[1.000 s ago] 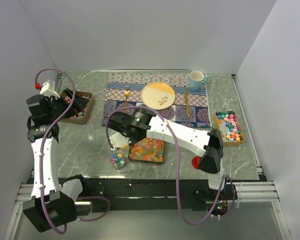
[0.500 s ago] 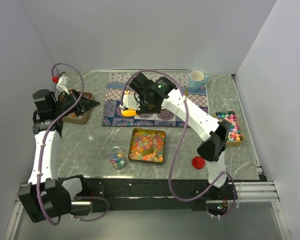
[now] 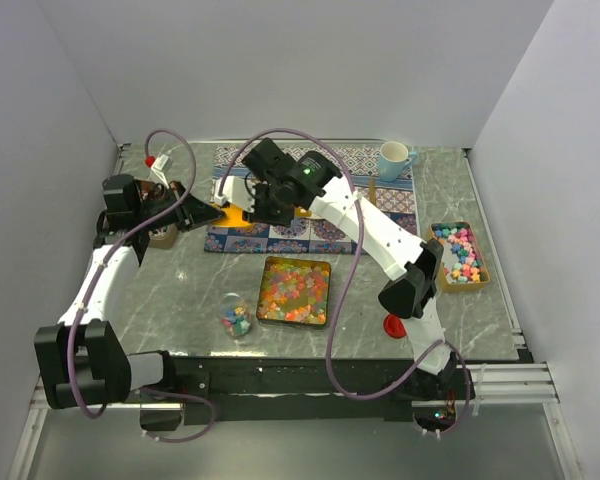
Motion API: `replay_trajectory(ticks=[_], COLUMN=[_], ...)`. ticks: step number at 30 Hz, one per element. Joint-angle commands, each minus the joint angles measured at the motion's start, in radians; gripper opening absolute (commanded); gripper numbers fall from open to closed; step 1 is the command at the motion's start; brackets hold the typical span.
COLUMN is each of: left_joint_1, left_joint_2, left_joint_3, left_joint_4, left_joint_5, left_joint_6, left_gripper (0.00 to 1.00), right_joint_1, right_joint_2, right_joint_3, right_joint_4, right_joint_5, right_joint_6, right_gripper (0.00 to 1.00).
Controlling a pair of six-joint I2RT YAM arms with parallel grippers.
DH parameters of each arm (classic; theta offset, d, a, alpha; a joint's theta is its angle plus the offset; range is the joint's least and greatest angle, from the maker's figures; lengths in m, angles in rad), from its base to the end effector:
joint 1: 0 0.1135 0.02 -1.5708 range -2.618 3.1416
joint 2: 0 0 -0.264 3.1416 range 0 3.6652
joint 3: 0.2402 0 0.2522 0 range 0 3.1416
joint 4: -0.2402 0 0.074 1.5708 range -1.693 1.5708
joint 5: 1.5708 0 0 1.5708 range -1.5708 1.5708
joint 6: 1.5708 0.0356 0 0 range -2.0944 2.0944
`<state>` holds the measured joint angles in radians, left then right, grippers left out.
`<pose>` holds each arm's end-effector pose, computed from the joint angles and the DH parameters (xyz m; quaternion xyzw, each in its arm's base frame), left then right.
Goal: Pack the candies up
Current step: Adjust the spatula, then scoop the fake candies from the storage box.
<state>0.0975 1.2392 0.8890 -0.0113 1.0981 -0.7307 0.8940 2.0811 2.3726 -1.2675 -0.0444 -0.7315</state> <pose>0.2709 -0.0054 0.3035 -0.0108 0.7618 -0.5590 0.3271 0.2667 0.3344 0.3810 -0.6986 0.6524 0.0449 0.2903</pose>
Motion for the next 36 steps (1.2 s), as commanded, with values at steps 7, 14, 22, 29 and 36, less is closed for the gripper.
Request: replay_trajectory(ticks=[7,14,22,29,36], left_joint_1=[-0.004,0.1,0.134,0.145,0.154], left_joint_2=[0.069,0.02,-0.072,-0.129,-0.195], left_joint_3=[0.105,0.344,0.127,0.1,0.025], left_joint_4=[-0.027,-0.231,-0.129,-0.173,-0.138], left_joint_5=[-0.027,-0.044,-0.125,-0.182,-0.198], left_joint_6=[0.068,0.212,0.165,0.238,0.214], left_gripper=[0.04,0.67,0.71,0.73,0.74], right_joint_1=[-0.056,-0.176,-0.172,-0.112,-0.032], right_joint_2=[-0.229,-0.387,-0.426,-0.293,-0.233], right_joint_3=[-0.015,-0.424,-0.714,-0.685,-0.72], right_joint_4=[0.114,-0.128,-0.167,-0.145,-0.098], right_joint_5=[-0.229,-0.112,0.19,0.423,0.549], right_joint_6=[0.051,-0.25,-0.483,-0.499,-0.536], right_gripper=[0.0,0.0,0.0,0.0,0.0])
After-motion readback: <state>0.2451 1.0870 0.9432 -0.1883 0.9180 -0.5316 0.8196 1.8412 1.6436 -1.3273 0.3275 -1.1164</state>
